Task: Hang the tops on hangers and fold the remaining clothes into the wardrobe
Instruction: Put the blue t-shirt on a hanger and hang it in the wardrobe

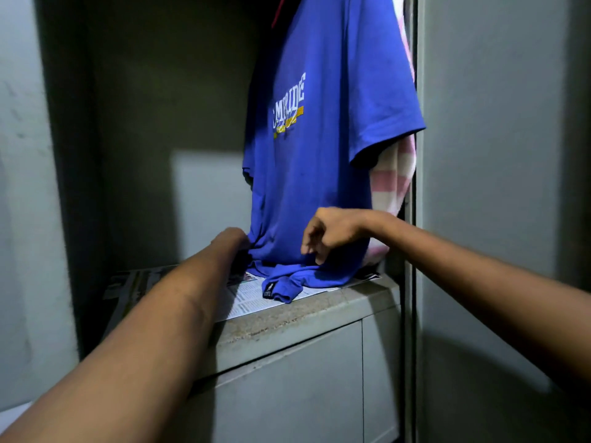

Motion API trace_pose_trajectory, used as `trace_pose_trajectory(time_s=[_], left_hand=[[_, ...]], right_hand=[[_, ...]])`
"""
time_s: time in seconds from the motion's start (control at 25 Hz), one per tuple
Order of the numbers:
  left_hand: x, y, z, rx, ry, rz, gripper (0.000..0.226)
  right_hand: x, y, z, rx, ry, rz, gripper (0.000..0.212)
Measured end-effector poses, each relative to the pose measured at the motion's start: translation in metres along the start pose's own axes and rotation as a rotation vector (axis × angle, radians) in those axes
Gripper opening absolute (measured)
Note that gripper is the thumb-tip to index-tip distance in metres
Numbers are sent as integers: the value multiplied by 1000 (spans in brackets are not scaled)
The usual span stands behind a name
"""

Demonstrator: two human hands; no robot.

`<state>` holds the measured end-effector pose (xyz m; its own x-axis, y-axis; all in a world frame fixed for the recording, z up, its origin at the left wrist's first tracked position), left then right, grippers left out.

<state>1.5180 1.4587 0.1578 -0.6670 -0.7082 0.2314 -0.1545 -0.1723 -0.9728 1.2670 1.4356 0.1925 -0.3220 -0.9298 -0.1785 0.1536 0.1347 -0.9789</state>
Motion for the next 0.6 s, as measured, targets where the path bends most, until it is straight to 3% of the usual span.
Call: trace_pose_trajectory(time_s=[0.08,0.2,0.28,0.36,0.44,0.6], left_hand=[[4,8,0,-187,-16,-27,29],[9,9,-13,-213,-3,67,29],[13,8,-27,-273,-17,106,33],[17,8,-20,-288,-25,164,32],[26,8,-13,-214,27,135,22],[33,13,-25,-296,-36,217,36]], right_hand=[[2,13,-5,-147,85,181,27],[11,21,-11,-207,412,-125,53],[3,19,-2,-27,297,-236,46],[-5,20,11,86,166,-24,35],[-2,29,17,45,139,178,37],[27,45,21,-179,341,-85,55]])
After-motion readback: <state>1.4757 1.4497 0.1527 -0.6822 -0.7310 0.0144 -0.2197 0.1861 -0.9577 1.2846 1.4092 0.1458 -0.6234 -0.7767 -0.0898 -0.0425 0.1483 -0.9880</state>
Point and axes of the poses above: each hand's wrist, its own z-axis towards the middle knuckle, its own y-axis out of the palm, x = y × z, the point moved 2 cm from there along z, towards the middle knuckle, and after that the axes turned 3 degrees about -x, right-handed, at the moved point
